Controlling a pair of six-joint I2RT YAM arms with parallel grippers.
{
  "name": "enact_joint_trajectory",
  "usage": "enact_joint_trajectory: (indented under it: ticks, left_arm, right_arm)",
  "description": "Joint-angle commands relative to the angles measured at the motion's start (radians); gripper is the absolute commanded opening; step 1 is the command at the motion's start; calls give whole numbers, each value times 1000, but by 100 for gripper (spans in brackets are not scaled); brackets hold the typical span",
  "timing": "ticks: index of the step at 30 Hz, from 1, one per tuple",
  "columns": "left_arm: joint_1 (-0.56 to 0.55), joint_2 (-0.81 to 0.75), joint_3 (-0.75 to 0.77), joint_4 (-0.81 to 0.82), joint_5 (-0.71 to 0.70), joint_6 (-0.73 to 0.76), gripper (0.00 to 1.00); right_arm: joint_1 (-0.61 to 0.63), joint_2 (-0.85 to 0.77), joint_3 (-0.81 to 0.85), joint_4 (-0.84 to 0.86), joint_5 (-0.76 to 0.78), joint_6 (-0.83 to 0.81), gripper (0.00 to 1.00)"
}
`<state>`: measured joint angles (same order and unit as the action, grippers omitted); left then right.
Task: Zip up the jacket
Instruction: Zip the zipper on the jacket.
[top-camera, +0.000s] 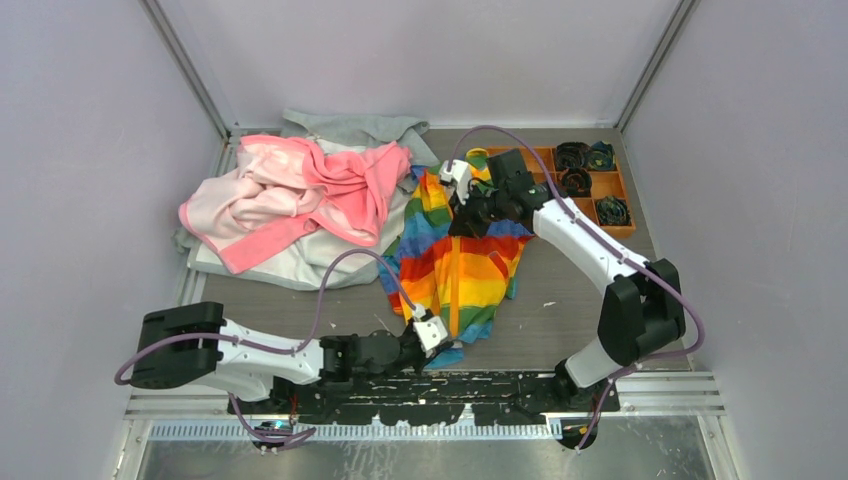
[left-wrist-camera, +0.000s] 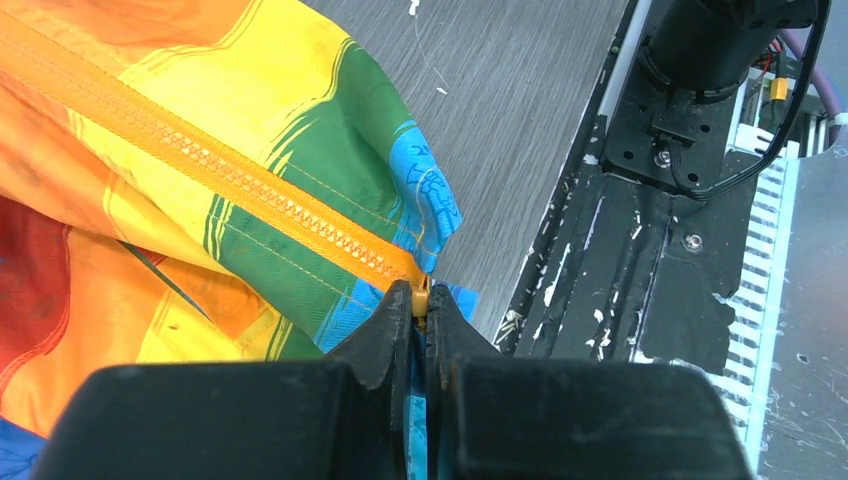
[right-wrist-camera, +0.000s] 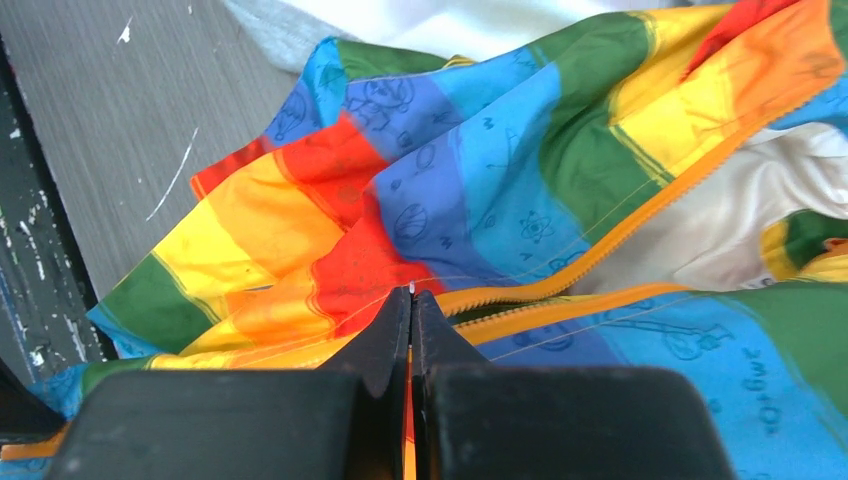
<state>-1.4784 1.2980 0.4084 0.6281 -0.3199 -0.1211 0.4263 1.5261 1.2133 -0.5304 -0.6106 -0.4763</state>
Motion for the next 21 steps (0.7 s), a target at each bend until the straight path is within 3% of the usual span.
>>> enact_joint_trajectory:
  ticks: [1,21]
  left_arm:
    - [15,-36,21,-24,117,-59,0]
    - [108,-29,36,-71,286,-155,0]
  right_arm:
    - [-25,21,120,53,34,-42,1]
    - [-84,228,466,6,121,-92,1]
